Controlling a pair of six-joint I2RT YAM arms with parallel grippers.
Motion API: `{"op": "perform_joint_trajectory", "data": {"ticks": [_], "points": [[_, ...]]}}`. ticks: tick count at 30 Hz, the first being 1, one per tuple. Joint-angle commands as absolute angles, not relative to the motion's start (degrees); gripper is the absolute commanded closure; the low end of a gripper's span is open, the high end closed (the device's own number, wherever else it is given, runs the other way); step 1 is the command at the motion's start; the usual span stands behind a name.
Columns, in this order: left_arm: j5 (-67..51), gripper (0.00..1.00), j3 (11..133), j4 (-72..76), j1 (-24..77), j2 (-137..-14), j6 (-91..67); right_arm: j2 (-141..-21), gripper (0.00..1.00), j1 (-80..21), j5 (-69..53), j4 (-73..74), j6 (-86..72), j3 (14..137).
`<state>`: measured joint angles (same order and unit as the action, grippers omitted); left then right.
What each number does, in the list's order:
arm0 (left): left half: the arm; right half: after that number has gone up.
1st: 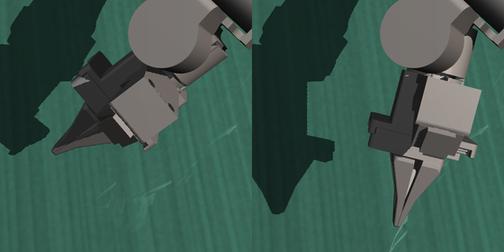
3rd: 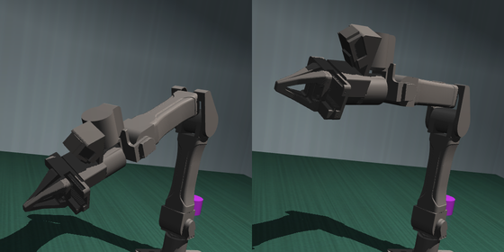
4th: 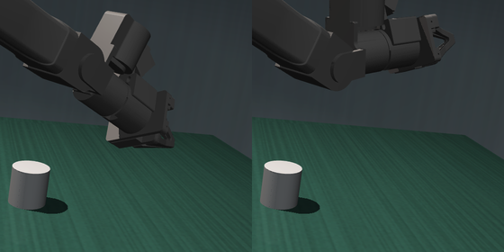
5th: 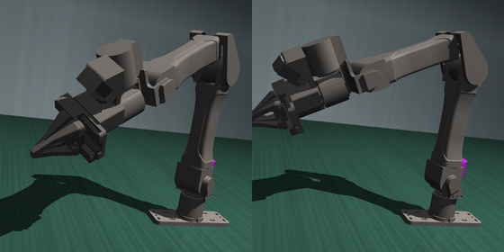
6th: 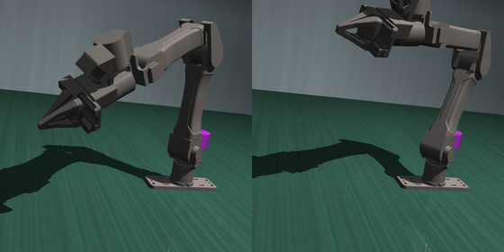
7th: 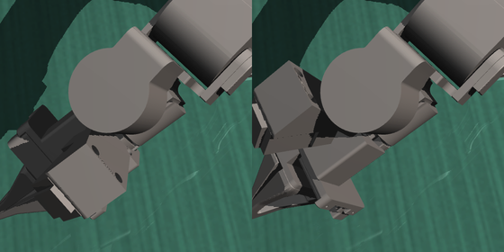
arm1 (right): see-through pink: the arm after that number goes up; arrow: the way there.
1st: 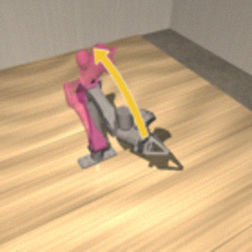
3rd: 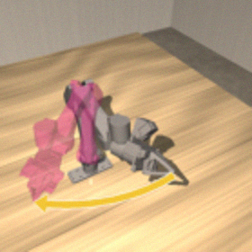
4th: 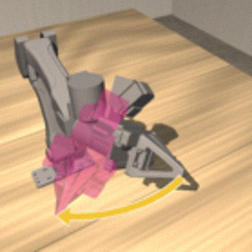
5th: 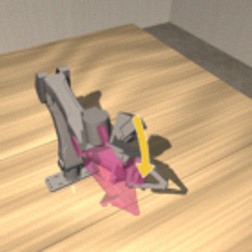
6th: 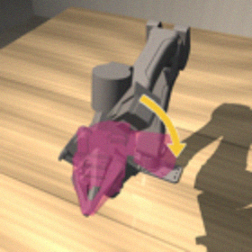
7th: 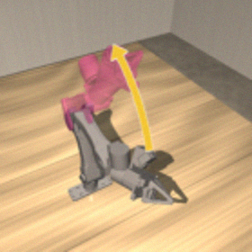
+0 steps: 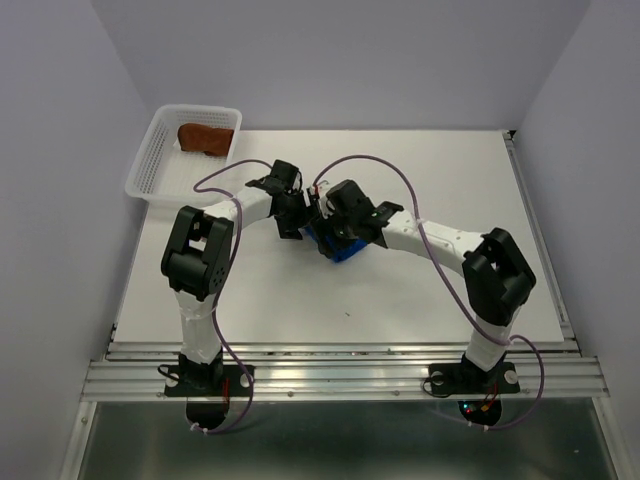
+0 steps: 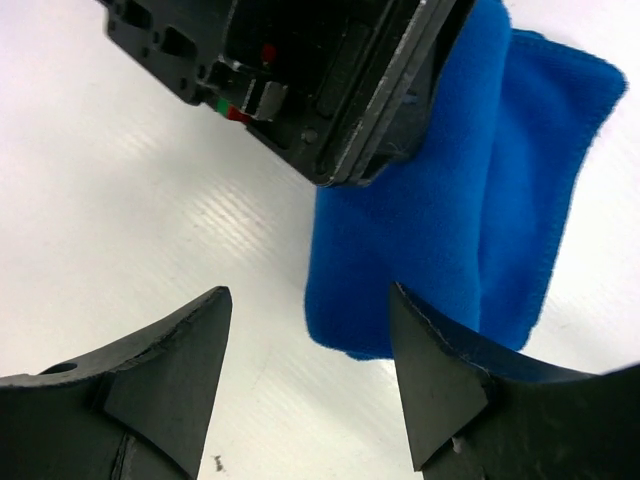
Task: Roll the towels
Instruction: Roll the towel
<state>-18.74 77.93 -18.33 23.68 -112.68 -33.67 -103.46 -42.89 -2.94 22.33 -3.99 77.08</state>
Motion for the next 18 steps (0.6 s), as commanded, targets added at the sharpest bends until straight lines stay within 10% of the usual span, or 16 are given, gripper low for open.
{"op": "perform_joint_trajectory", "data": {"ticks": [1, 10, 18], "points": [[-16.8, 0.14, 79.5, -20.3, 24.1, -111.9, -33.2, -104.7, 0.31, -43.7, 7.6, 20.0, -1.5, 77.8], [-19.2, 0.14, 78.6, -18.7, 24.1, -110.7, -34.3, -109.9, 0.37, -48.8, 19.1, 19.7, 1.8, 77.1], [-18.7, 0.11, 77.7, -17.4, 24.0, -107.1, -35.5, -111.3, 0.90, -49.3, 26.0, 20.9, -5.2, 76.1]]}}
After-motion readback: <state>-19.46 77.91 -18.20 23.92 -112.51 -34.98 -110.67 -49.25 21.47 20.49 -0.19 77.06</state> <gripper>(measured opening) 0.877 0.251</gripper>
